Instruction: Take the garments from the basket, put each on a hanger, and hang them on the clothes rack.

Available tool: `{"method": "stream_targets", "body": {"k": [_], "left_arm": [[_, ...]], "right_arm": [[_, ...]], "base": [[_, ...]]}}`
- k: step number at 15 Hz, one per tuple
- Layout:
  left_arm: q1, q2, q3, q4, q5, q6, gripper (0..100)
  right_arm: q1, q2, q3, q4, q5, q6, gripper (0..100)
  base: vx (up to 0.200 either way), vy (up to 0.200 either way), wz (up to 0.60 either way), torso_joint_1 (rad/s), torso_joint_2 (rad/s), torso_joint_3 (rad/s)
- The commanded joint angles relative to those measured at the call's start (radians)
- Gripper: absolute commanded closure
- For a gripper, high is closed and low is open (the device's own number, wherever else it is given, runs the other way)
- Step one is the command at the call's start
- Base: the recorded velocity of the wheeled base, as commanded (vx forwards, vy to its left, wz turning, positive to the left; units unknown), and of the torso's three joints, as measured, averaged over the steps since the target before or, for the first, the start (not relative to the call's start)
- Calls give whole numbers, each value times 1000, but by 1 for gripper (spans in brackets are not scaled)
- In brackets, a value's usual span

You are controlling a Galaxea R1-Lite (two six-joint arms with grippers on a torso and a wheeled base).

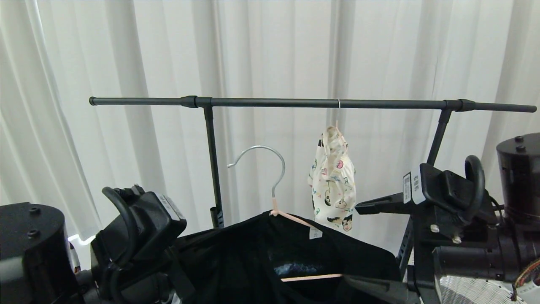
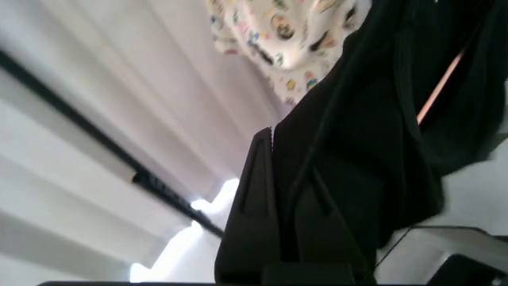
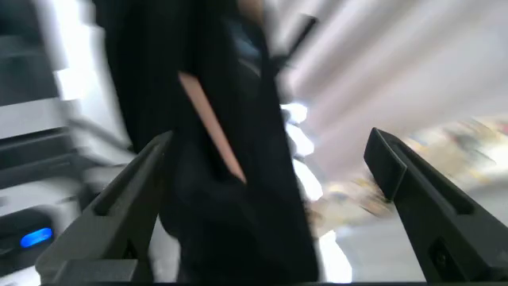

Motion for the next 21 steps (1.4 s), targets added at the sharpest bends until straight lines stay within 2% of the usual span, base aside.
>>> {"method": "stream_targets", "body": {"k": [1,3,9,18,19,21], "left_arm": [[-29,-3,8,-19,1,39,100],[-29,-2,3,-33,1,98,100],[-31,1,-3,-70,1,100,100],[-32,-2,-3,-71,0,98,100],[-32,-3,-5,-71,0,98,100],[-34,-3,-5,-73,0,98,100]], "right_arm": [[45,27,-31,18,19,7,0],[59,73,-56,18,19,22,0],[57,158,-85,10,19,158,0],[39,176,-86,12,19,165,0],[37,176,-86,12,19,163,100],[37,176,-86,12,17,163,100]], "base": [[0,0,0,0,0,0],[0,0,0,0,0,0],[0,0,0,0,0,0],[0,0,0,0,0,0],[0,0,0,0,0,0],[0,0,0,0,0,0]]}}
